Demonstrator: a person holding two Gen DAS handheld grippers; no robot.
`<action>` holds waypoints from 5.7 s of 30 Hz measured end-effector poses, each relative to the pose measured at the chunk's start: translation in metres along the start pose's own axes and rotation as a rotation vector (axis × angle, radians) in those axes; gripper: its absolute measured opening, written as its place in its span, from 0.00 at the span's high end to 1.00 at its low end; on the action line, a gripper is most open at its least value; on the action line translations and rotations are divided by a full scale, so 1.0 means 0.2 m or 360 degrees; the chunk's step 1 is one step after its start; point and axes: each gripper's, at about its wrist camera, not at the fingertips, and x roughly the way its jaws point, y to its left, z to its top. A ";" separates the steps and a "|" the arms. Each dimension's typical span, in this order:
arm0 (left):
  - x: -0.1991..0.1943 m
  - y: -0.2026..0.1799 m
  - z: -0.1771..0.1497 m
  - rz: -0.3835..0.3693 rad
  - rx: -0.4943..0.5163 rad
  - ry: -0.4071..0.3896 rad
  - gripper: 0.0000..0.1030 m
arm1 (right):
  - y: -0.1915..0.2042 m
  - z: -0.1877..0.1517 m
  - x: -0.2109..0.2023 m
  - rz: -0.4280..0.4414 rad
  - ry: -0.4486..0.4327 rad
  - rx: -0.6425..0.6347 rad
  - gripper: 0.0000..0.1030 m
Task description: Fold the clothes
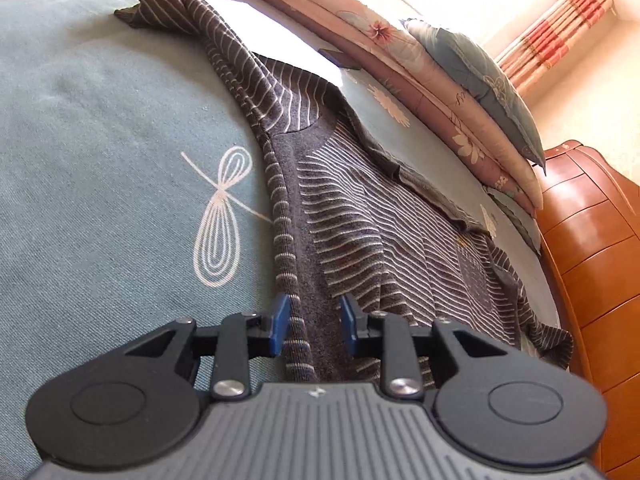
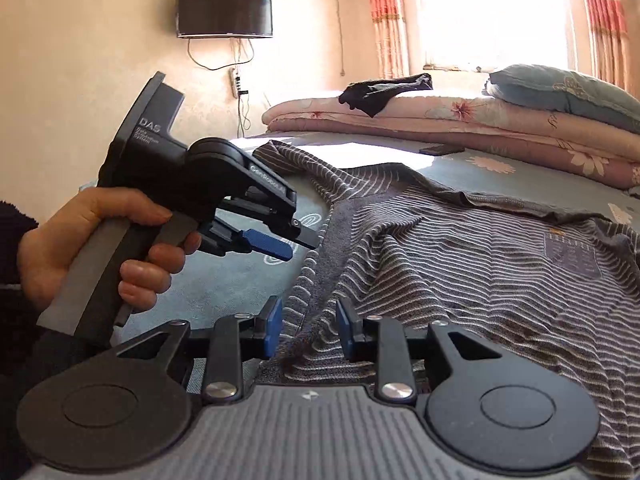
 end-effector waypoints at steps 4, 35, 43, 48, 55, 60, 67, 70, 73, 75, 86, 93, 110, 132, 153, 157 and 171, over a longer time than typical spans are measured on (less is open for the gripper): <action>-0.04 0.04 0.00 0.0007 0.0012 -0.0004 0.73 | 0.14 -0.01 0.13 -0.0034 0.0081 -0.0212 0.69; -0.08 0.06 -0.01 -0.0143 0.0090 0.0137 0.62 | 0.06 0.01 0.24 0.0213 0.0144 0.0287 0.95; -0.01 0.07 -0.02 -0.0049 0.0082 0.0279 0.62 | 0.09 -0.02 0.26 0.0212 0.0176 0.0282 0.95; 0.07 0.08 -0.04 0.0018 0.0079 0.0317 0.90 | 0.08 0.00 0.24 0.0217 0.0153 0.0293 0.95; 0.17 0.12 -0.02 -0.0132 -0.0038 0.0479 0.96 | 0.12 0.00 0.25 0.0169 0.0163 0.0217 0.95; 0.05 0.10 0.02 0.0000 0.0057 0.0302 0.97 | 0.08 0.04 0.18 0.0172 0.0102 0.0228 0.92; -0.11 0.15 0.23 0.0119 0.0064 0.0108 0.98 | -0.11 0.08 0.00 0.0054 -0.0075 0.0400 0.81; -0.07 0.21 0.26 0.0178 0.0029 0.0168 0.97 | -0.18 0.08 -0.06 -0.0002 -0.0129 0.0466 0.79; 0.02 0.25 0.23 0.0254 0.0044 0.0226 0.97 | -0.24 0.07 -0.08 -0.0063 -0.0151 0.0528 0.79; 0.05 0.25 0.20 0.0251 0.0038 0.0235 0.97 | -0.28 0.06 -0.08 -0.0091 -0.0148 0.0569 0.79; 0.02 0.24 0.20 0.0279 0.0094 0.0181 0.97 | -0.33 0.03 -0.03 -0.0180 -0.0105 0.0609 0.73; 0.00 0.23 0.27 0.0267 0.0130 0.0119 0.97 | -0.32 0.01 0.00 -0.0198 -0.0064 0.0612 0.72; -0.11 0.32 0.49 0.0003 -0.0056 0.0000 0.75 | -0.32 0.00 -0.02 -0.0210 -0.0068 0.0619 0.61; 0.60 0.09 0.68 0.0027 0.0140 0.0162 0.93 | -0.37 0.03 0.09 -0.0205 0.0011 0.0591 0.58; 0.54 0.32 0.82 -0.0209 -0.0101 0.0136 0.63 | -0.36 0.01 0.13 -0.0197 0.0063 0.0584 0.53; 0.61 0.35 0.81 -0.0349 -0.0196 0.0263 0.63 | -0.35 0.00 0.15 -0.0218 0.0087 0.0565 0.52; 0.62 0.11 0.92 -0.0144 0.0070 -0.0116 0.95 | -0.37 -0.02 0.17 -0.0242 0.0124 0.0573 0.52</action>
